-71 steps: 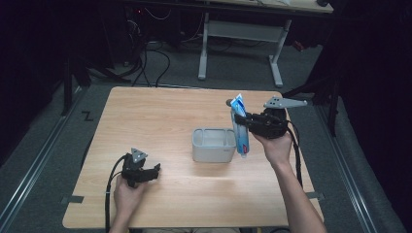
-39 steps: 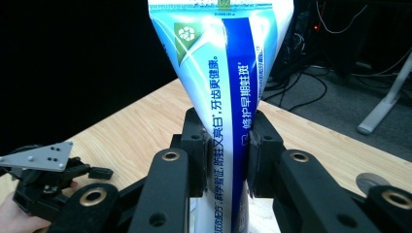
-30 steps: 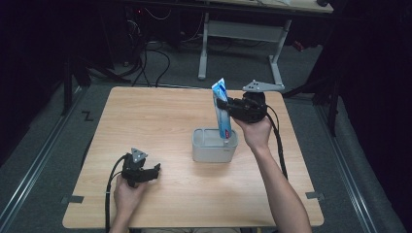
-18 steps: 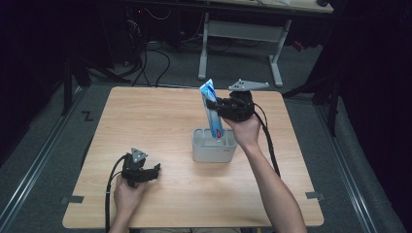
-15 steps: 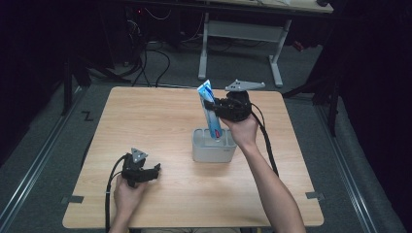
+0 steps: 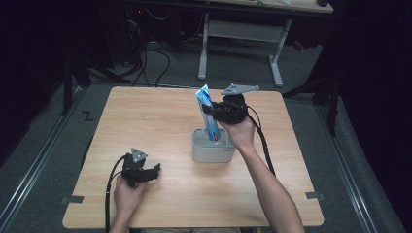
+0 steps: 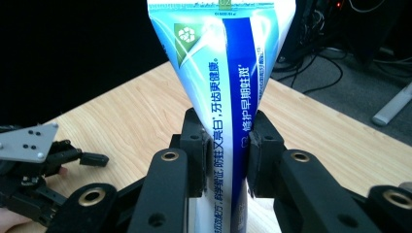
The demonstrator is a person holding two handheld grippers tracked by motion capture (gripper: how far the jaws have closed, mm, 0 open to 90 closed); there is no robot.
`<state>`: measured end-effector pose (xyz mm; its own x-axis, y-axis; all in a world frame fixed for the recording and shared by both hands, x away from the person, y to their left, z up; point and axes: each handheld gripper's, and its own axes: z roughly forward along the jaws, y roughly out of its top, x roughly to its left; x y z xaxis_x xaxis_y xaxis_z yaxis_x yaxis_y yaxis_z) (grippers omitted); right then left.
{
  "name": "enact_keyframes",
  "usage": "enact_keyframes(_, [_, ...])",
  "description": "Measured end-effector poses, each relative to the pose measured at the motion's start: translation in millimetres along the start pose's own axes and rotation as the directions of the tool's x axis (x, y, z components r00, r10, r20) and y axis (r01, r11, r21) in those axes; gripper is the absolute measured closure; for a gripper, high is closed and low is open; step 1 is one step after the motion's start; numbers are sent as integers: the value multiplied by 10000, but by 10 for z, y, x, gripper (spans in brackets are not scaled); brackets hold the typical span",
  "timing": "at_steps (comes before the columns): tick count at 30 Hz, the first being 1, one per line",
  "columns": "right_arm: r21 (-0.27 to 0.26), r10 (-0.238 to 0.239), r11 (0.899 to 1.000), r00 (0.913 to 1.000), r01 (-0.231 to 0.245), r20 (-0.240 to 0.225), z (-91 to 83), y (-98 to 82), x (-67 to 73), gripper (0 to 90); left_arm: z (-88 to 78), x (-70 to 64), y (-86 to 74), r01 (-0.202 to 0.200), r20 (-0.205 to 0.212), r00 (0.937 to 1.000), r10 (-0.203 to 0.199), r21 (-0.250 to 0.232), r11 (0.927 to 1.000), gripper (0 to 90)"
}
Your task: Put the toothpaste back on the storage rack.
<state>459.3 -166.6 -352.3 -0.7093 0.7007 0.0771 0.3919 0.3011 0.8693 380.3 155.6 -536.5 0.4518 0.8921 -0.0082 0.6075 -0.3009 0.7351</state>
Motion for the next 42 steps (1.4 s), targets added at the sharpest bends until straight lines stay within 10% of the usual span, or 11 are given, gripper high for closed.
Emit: enact_keyframes(42, [1308,-345,9909,9991,313,229,108,-317,-4,728,-1,-4,-1,-54,40,10000,54,-2,10000,226])
